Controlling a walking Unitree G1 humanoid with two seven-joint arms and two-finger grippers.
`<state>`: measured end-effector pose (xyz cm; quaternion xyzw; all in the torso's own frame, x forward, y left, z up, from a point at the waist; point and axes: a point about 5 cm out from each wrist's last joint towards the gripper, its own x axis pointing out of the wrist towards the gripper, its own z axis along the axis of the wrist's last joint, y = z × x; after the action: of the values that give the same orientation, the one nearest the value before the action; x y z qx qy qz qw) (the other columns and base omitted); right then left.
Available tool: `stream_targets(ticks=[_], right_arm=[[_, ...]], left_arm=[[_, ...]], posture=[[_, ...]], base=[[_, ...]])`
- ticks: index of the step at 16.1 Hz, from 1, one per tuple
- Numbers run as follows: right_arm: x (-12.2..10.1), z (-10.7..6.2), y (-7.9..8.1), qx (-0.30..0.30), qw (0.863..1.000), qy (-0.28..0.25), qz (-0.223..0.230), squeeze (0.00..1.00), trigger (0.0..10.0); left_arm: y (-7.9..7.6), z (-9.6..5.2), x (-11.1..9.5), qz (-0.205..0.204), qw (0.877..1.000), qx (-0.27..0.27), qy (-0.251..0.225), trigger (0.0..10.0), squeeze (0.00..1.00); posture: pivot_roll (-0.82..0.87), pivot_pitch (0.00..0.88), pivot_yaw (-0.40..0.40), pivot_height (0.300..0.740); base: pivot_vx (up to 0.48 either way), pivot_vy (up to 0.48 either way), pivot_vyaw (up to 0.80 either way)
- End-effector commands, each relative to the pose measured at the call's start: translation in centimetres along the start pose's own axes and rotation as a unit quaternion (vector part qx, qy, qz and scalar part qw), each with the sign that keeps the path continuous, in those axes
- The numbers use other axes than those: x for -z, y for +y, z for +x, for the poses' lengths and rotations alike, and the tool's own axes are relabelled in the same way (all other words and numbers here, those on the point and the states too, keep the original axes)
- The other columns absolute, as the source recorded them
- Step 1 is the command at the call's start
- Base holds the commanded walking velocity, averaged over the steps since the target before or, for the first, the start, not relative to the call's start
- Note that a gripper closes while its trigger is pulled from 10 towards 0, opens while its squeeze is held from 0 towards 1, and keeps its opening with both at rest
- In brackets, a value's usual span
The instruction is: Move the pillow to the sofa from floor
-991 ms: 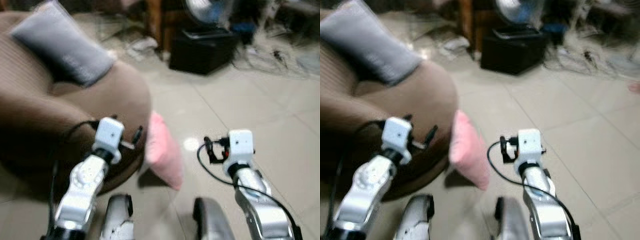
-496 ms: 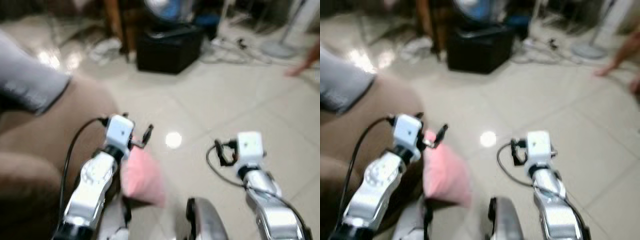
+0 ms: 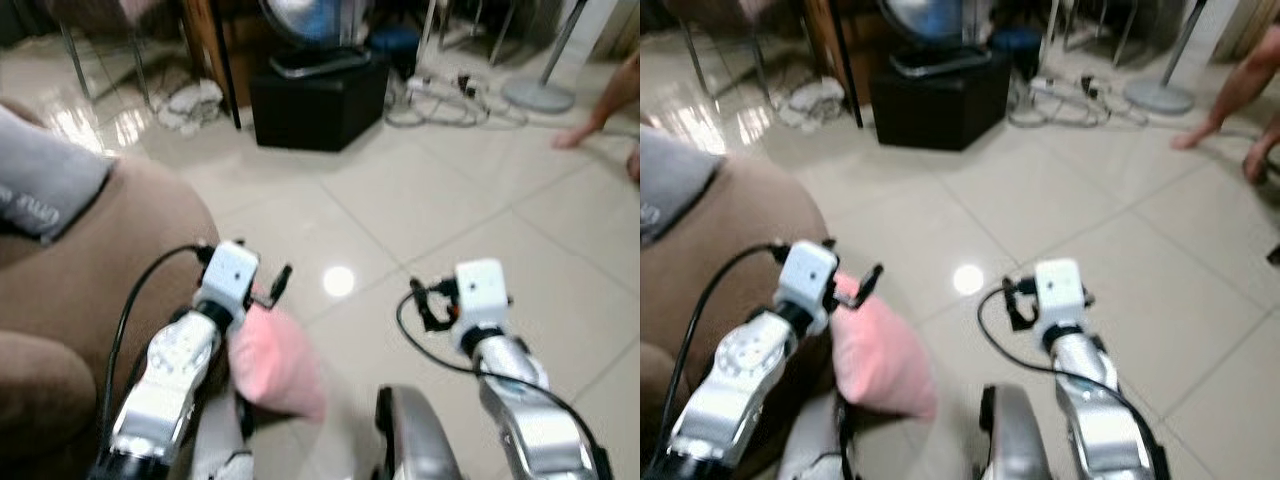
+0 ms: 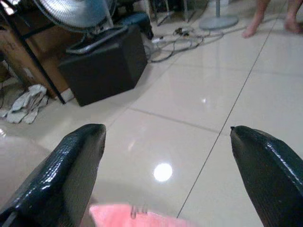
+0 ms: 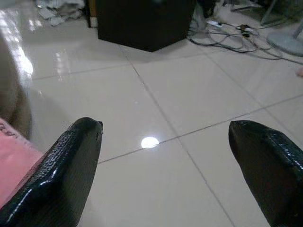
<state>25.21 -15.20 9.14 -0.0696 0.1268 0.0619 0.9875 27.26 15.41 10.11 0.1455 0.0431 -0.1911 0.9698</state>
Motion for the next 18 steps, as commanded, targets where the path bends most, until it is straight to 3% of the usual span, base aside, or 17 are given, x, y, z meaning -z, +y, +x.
stream_targets(ticks=[1, 4, 6, 7, 9, 10, 12, 13, 16, 18], right_arm=[[0.3, -0.2, 0.3, -0.008, 1.0, 0.006, -0.001, 0.0, 10.0], [0.6, -0.2, 0.7, -0.019, 1.0, 0.013, -0.006, 0.0, 10.0], [0.7, -0.2, 0.8, -0.021, 1.0, 0.016, -0.007, 0.0, 10.0], [0.9, -0.3, 0.9, -0.023, 1.0, 0.019, -0.009, 0.0, 10.0], [1.6, -0.4, 1.1, -0.035, 0.999, 0.035, -0.021, 0.0, 10.0], [1.8, -0.5, 1.2, -0.036, 0.998, 0.036, -0.025, 0.0, 10.0], [1.7, -0.7, 1.3, -0.037, 0.998, 0.033, -0.024, 0.0, 10.0], [1.7, -1.1, 1.6, -0.048, 0.998, 0.028, -0.02, 0.0, 10.0], [1.9, -1.1, 2.1, -0.071, 0.996, 0.033, -0.028, 0.0, 10.0], [1.4, -1.1, 3.1, -0.098, 0.994, 0.026, -0.041, 0.0, 10.0]], left_arm=[[-0.1, 0.1, 1.2, 0.0, 1.0, 0.003, 0.03, 10.0, 0.0], [-0.4, 1.9, 2.9, -0.014, 0.995, 0.02, 0.094, 10.0, 0.0], [-0.7, 3.0, 3.3, -0.059, 0.991, 0.027, 0.115, 10.0, 0.0], [-1.0, 3.8, 3.7, -0.099, 0.986, 0.028, 0.135, 10.0, 0.0], [-2.0, 5.0, 5.2, -0.185, 0.96, 0.028, 0.209, 10.0, 0.0], [-2.0, 5.4, 5.3, -0.235, 0.949, 0.014, 0.211, 10.0, 0.0], [-1.8, 5.7, 5.3, -0.267, 0.941, -0.002, 0.209, 10.0, 0.0], [-0.7, 5.9, 5.5, -0.248, 0.945, -0.04, 0.208, 10.0, 1.0], [0.0, 5.6, 6.2, -0.254, 0.937, -0.062, 0.231, 10.0, 1.0], [0.5, 4.7, 7.8, -0.253, 0.927, -0.072, 0.266, 10.0, 1.0]], posture=[[-0.04, 0.051, 0.012, 0.535], [-0.05, 0.053, 0.01, 0.505], [-0.05, 0.056, 0.013, 0.49], [-0.06, 0.059, 0.017, 0.48], [-0.07, 0.058, 0.037, 0.48], [-0.08, 0.068, 0.047, 0.48], [-0.09, 0.072, 0.048, 0.48], [-0.08, 0.092, 0.038, 0.48], [-0.07, 0.127, 0.039, 0.48], [-0.07, 0.173, 0.055, 0.48]], base=[[0.0, 0.0, 0.0], [0.0, 0.0, 0.0], [0.0, 0.0, 0.0], [0.0, 0.0, 0.0], [0.0, 0.0, 0.0], [0.0, 0.0, 0.0], [0.0, 0.0, 0.0], [0.0, 0.0, 0.0], [0.0, 0.0, 0.0], [0.0, 0.0, 0.0]])
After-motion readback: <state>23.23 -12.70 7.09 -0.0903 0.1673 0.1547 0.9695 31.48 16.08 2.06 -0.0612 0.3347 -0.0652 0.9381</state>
